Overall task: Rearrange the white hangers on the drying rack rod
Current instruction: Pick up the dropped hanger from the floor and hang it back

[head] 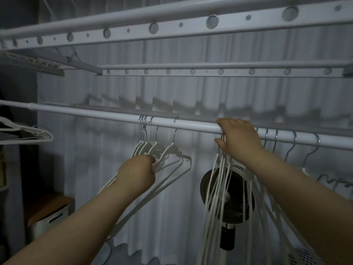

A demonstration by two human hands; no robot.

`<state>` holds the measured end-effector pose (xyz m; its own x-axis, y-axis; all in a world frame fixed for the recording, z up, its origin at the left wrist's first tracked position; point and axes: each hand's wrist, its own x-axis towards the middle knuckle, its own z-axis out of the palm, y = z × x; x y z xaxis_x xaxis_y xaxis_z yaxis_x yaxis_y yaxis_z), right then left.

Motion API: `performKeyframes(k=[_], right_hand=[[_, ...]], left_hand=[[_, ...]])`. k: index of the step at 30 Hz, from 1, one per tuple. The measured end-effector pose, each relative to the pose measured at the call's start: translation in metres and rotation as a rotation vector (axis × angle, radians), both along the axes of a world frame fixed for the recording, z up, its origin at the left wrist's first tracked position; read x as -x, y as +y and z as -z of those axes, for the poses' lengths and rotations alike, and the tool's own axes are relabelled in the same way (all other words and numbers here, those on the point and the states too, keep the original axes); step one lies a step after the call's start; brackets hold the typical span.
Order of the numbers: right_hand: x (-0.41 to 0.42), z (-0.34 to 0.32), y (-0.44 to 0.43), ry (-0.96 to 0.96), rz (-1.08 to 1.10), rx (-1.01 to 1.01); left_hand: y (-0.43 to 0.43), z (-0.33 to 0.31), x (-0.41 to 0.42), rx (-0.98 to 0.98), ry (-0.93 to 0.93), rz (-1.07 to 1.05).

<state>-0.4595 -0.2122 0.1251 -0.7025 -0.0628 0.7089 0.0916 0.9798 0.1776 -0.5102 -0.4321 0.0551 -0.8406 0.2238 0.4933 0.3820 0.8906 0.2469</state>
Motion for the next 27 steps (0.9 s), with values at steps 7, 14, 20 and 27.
performKeyframes(k=[7, 14, 20, 27], right_hand=[[-0.002, 0.0, -0.001, -0.012, -0.021, -0.008], [-0.006, 0.008, -0.004, 0.127, -0.171, -0.009], [-0.009, 0.012, -0.038, 0.132, -0.331, -0.014], [-0.009, 0.017, -0.093, -0.449, -0.354, 0.368]], left_hand=[[0.024, -0.014, 0.011, -0.018, -0.098, 0.077], [0.022, 0.006, 0.013, -0.047, -0.166, 0.048], [-0.028, 0.025, -0.019, -0.043, -0.223, 0.099], [-0.097, 0.029, -0.063, -0.027, -0.276, 0.233]])
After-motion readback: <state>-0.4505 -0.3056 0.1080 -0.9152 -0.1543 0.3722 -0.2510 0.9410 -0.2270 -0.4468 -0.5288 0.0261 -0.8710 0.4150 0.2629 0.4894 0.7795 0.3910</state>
